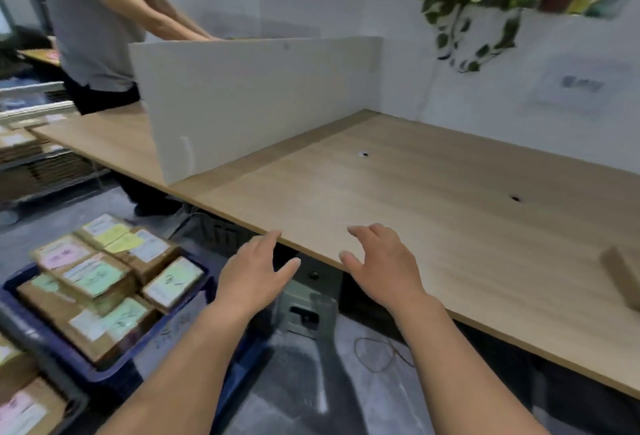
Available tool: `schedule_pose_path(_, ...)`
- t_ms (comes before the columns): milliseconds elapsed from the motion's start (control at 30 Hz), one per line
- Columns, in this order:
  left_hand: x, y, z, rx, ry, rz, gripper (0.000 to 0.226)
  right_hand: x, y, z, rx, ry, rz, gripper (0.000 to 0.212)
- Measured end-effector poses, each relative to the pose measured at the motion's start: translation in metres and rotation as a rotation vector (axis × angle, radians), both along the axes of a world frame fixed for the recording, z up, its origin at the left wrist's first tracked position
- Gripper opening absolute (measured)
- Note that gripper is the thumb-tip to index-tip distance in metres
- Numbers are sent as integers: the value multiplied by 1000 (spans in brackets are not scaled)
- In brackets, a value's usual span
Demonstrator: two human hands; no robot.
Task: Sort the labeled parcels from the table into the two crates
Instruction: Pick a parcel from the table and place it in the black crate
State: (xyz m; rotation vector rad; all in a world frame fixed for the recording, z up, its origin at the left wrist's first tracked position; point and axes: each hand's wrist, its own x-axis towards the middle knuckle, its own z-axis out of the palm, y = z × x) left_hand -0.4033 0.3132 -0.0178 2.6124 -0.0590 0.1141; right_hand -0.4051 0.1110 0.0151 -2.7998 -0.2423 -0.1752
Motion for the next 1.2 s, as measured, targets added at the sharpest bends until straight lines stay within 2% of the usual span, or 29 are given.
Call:
schedule_pose_path(400,60,-169,-4,34,-41,-283,64,-6,-158,-12,24,-22,-355,55)
schedule_pose_path(1000,212,-433,-7,1,-29,-726,62,77,-378,-8,-61,61,-816,63)
schedule_pose_path(1200,235,-505,-26,34,27,-845,63,78,-432,-24,-56,125,-937,65)
